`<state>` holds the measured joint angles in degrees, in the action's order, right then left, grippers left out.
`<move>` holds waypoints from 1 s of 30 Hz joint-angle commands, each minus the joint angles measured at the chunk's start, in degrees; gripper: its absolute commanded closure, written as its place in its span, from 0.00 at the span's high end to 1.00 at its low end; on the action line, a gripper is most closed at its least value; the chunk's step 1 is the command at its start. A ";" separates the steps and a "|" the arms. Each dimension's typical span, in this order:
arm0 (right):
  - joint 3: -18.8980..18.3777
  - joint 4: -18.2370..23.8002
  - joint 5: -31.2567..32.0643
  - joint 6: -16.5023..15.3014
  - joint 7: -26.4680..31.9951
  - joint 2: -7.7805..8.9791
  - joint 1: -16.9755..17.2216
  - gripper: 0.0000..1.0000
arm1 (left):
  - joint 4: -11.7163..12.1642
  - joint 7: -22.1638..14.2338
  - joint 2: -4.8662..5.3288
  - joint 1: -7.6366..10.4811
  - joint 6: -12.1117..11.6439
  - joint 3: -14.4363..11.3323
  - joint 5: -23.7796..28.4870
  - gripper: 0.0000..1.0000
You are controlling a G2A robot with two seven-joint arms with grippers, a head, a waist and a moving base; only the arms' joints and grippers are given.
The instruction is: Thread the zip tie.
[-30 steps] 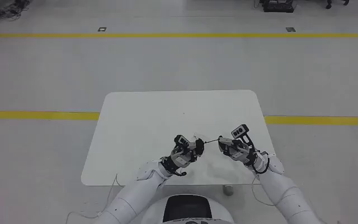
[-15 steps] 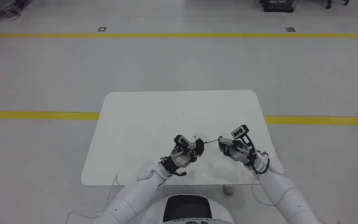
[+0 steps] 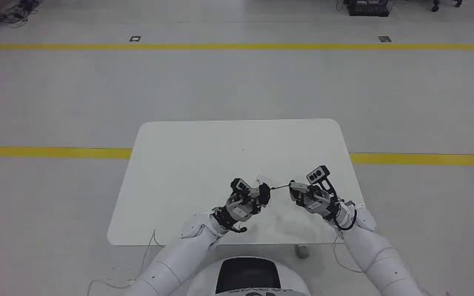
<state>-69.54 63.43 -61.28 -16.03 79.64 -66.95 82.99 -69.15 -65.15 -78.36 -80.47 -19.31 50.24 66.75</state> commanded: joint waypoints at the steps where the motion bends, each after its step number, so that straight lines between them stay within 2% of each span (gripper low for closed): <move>1: 0.03 -0.14 -0.01 -0.03 0.00 -0.02 -0.03 0.00 | 0.00 0.00 0.00 0.00 0.00 0.00 0.00 0.00; 30: 0.09 -2.20 -0.45 -0.04 0.00 -0.21 -0.59 0.00 | 0.00 0.00 0.00 0.00 0.00 0.00 0.00 0.00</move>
<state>-69.43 61.28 -61.72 -16.04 79.64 -67.16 82.37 -69.15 -65.15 -78.36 -80.47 -19.31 50.24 66.75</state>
